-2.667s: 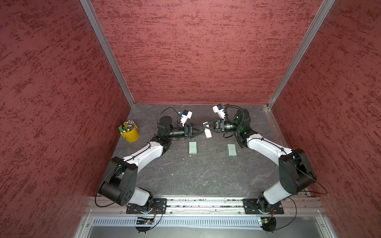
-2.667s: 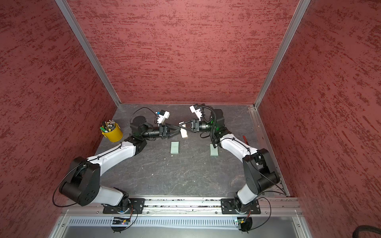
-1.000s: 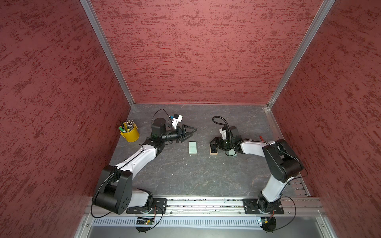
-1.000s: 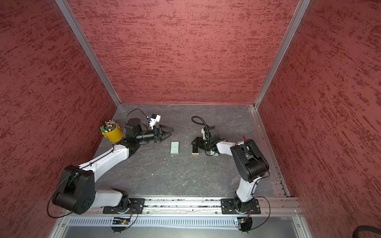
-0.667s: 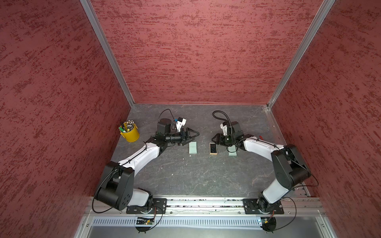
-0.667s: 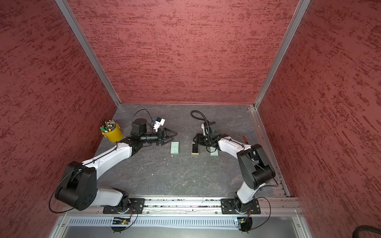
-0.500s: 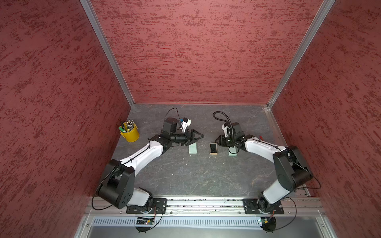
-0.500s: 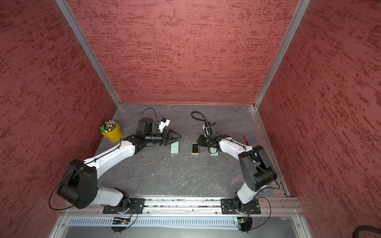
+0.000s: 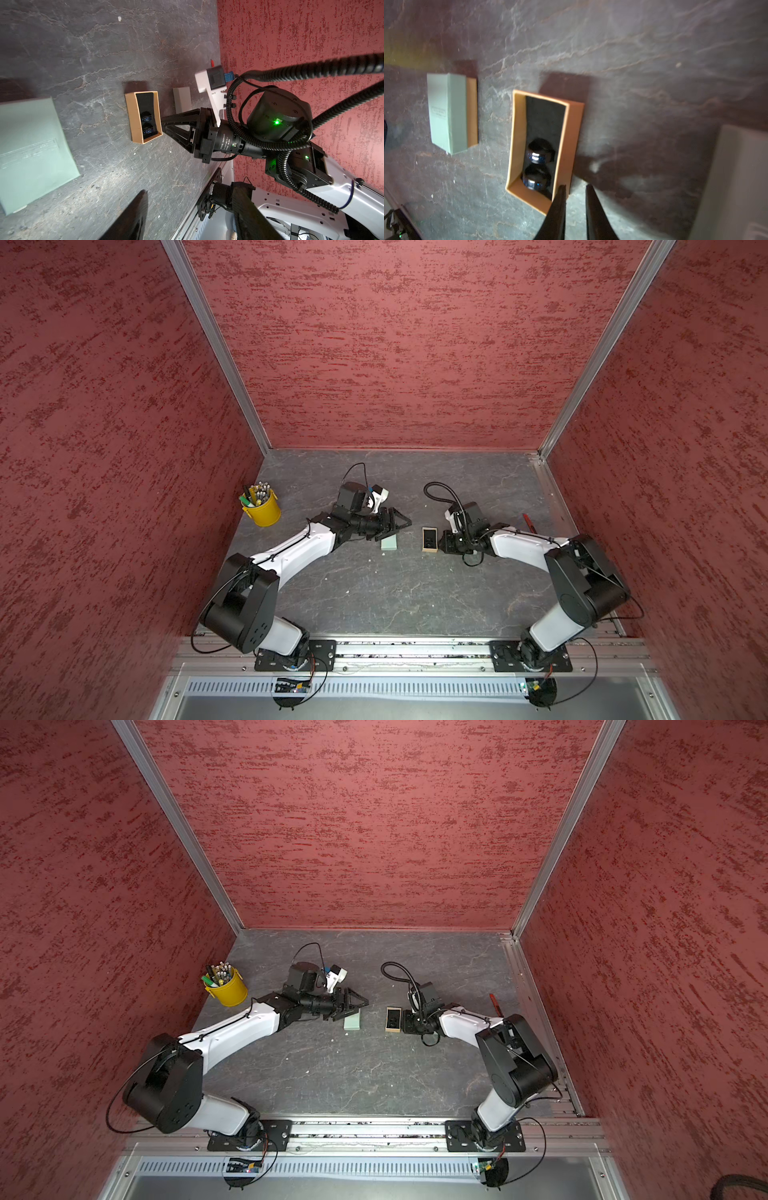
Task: Take the rings out of the lift-off lid box
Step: Place the jewelry box at the center of the board, then adjust the jewelry box at the center of the board.
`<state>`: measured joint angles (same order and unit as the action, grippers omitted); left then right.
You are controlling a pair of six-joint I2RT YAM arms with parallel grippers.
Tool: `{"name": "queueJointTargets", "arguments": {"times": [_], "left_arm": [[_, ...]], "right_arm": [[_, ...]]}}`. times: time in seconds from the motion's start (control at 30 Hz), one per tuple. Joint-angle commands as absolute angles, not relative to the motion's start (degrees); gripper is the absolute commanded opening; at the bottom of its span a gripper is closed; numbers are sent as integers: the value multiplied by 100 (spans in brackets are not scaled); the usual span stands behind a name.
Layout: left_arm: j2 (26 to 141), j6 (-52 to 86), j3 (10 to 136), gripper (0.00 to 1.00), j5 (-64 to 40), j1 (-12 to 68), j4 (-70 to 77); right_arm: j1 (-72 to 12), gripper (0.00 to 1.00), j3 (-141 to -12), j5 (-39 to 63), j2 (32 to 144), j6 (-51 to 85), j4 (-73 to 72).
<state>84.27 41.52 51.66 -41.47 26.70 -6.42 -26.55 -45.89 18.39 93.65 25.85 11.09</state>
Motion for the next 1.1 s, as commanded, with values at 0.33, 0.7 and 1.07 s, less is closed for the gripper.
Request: {"name": "queueJointTargets", "arguments": {"times": [0.33,0.7,1.07], "left_arm": [[8696,4014,5515,49,-3528,2976,-1726],[9514,4602,5816,34,-2589,3960,-1765],[10230,4803,6312,30,-2101,4268,-1798]], "right_arm": [[-2944,22,-5430,2900,9794,3092,754],[-2812,29,-7318,2590,10359,1657,2175],[-2367,28,-8150,3068,11656,1085,2117]]}}
